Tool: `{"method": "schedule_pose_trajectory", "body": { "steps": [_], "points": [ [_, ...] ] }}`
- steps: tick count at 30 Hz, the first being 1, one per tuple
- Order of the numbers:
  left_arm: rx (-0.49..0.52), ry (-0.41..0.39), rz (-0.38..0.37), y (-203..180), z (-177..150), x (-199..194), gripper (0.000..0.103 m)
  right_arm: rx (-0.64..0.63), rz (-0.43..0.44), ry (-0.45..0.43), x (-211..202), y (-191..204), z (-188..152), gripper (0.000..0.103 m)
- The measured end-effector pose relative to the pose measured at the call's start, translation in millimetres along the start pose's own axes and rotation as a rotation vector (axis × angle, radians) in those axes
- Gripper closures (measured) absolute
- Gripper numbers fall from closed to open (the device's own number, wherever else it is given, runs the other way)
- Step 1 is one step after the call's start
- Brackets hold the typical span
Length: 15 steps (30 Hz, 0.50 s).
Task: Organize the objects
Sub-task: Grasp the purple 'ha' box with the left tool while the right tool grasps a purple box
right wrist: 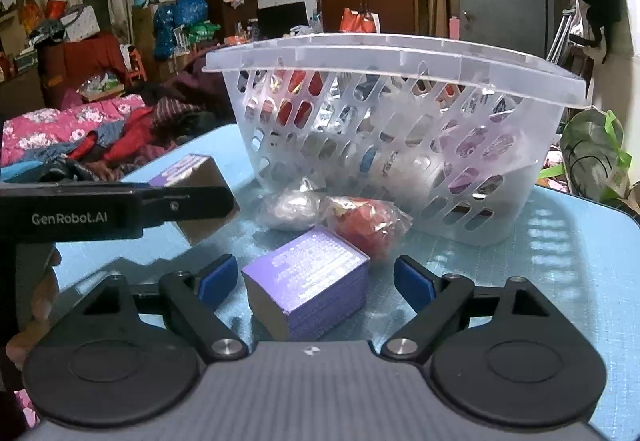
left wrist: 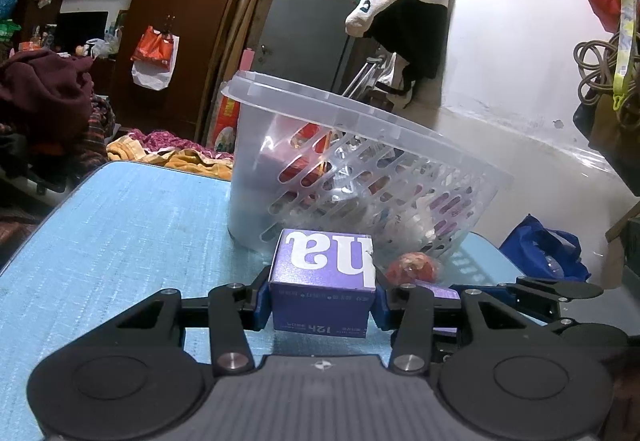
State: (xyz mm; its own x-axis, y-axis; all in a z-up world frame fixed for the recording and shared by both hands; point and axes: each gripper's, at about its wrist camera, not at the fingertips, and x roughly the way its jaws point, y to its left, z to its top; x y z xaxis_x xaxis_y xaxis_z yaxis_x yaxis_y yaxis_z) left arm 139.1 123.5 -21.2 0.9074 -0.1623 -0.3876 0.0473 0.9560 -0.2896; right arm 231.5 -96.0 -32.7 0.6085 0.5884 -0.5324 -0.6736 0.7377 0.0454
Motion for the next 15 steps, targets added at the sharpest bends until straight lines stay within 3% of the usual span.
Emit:
{"method": "schedule_pose_trajectory", "body": {
  "steps": [1,5,15],
  "points": [
    [0.002,0.0,0.0,0.1,-0.3,-0.2,0.052,-0.003,-0.003,0.005,0.4,0.5,-0.4,0.016],
    [0.018,-0.004,0.007,-1.6,-0.8,-0.6,0.052,-0.004,0.013,0.027,1.8,1.2,-1.8,0.036],
    [0.031,-0.026,0.005,-2.7,-1.8,-3.7,0.052,0.04,0.018,-0.007,-6.9,-7.1,-4.8,0.036]
  ]
}}
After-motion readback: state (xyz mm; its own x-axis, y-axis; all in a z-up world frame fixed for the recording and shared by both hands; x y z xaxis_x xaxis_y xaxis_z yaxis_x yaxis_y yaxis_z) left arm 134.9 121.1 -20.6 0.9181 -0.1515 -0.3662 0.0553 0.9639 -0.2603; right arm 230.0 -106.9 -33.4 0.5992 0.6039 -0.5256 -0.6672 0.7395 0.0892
